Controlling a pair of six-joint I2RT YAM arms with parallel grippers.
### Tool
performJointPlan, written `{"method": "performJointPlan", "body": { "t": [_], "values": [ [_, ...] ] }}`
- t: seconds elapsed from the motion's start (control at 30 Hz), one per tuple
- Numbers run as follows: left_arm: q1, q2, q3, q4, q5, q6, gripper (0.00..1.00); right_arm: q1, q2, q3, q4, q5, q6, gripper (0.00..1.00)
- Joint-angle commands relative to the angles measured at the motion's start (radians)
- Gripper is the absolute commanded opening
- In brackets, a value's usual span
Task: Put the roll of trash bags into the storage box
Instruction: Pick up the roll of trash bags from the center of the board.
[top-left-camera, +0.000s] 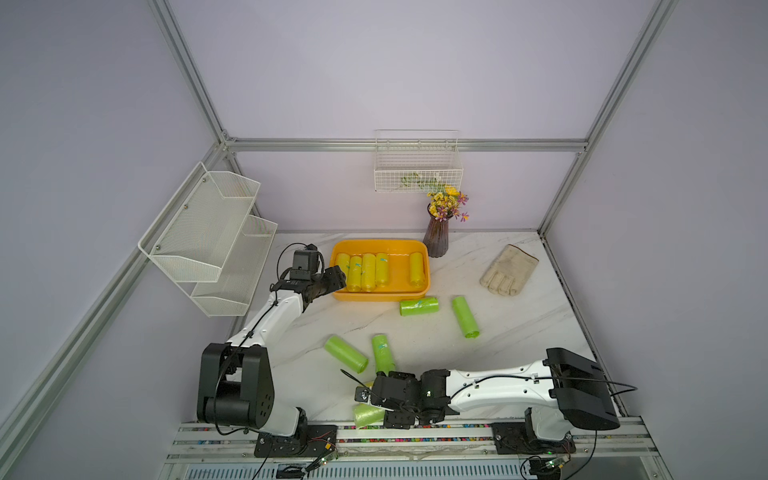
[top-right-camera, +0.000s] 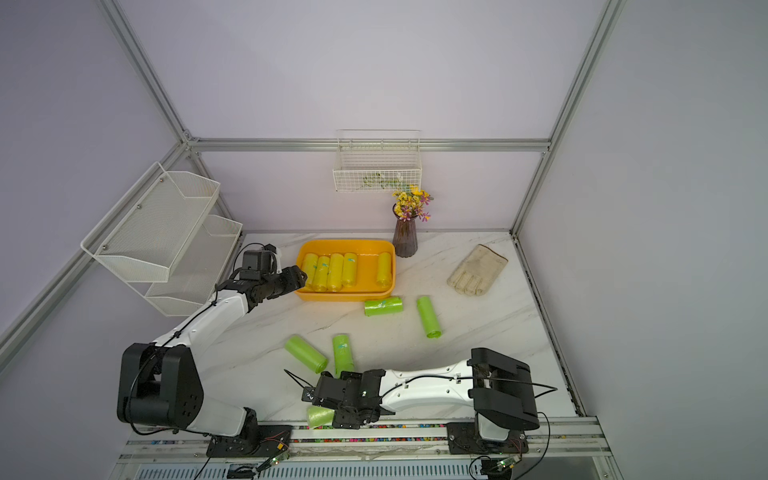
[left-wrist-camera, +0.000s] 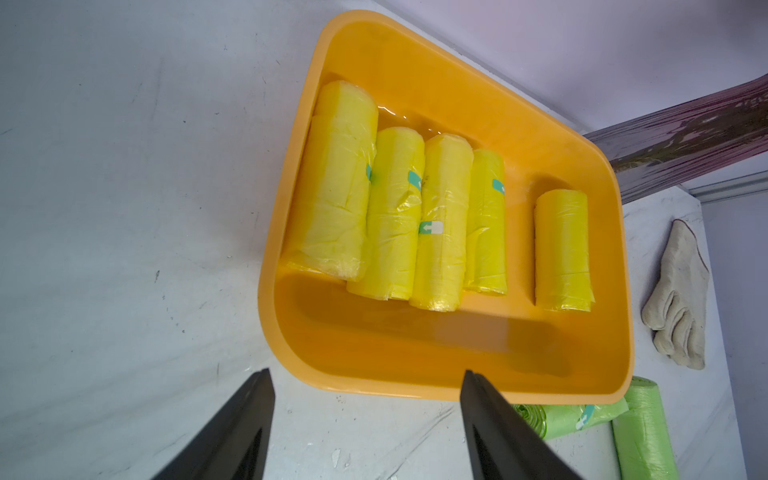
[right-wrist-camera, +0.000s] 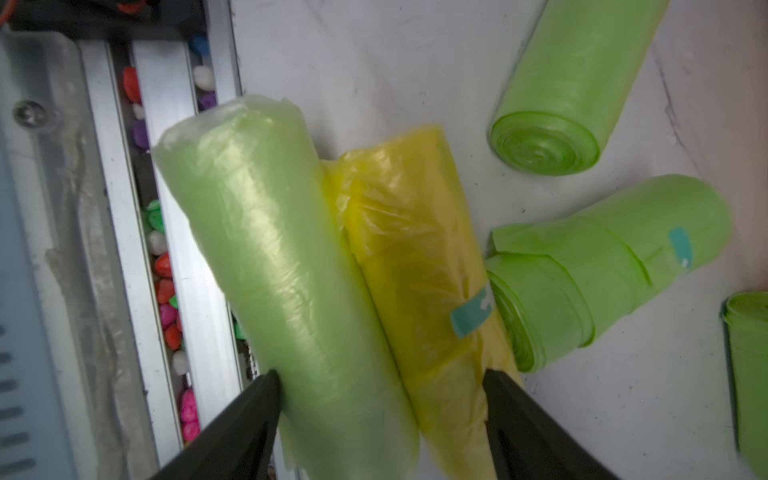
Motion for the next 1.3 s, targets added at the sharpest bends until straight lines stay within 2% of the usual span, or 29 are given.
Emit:
{"method": "performJointPlan", "body": {
  "t": [0.0, 0.1, 0.2, 0.57, 0.93, 1.1, 1.13, 1.27],
  "values": [
    [0.013, -0.043, 0.002, 0.036, 0.001, -0.008, 0.72, 0.001, 0.035, 0.033, 0.030, 0.149, -0.015, 0.83],
    [0.019, -0.035, 0.007, 0.041, 0.004, -0.010, 0.72, -0.006, 0.076, 0.054, 0.040, 0.192, -0.025, 0.83],
    [0.024, -0.017, 0.021, 0.041, 0.014, -0.010, 0.72, -0.028, 0.109, 0.086, 0.040, 0.173, -0.008, 0.83],
    [0.040, 0.041, 0.059, 0.045, 0.044, -0.005, 0.73, -0.154, 0.116, 0.160, 0.022, 0.024, 0.038, 0.82],
    [0.061, 0.059, 0.093, 0.036, 0.058, -0.007, 0.74, -0.223, 0.098, 0.214, -0.017, -0.106, -0.039, 0.80],
    [0.092, 0.046, 0.103, 0.017, 0.050, 0.001, 0.74, -0.256, 0.111, 0.220, -0.013, -0.145, -0.090, 0.68],
    [0.101, 0.043, 0.100, 0.016, 0.052, 0.001, 0.74, -0.262, 0.116, 0.219, -0.007, -0.149, -0.101, 0.59],
    [0.124, 0.032, 0.090, 0.016, 0.065, 0.001, 0.74, -0.283, 0.143, 0.229, -0.002, -0.156, -0.131, 0.53]
  ]
}}
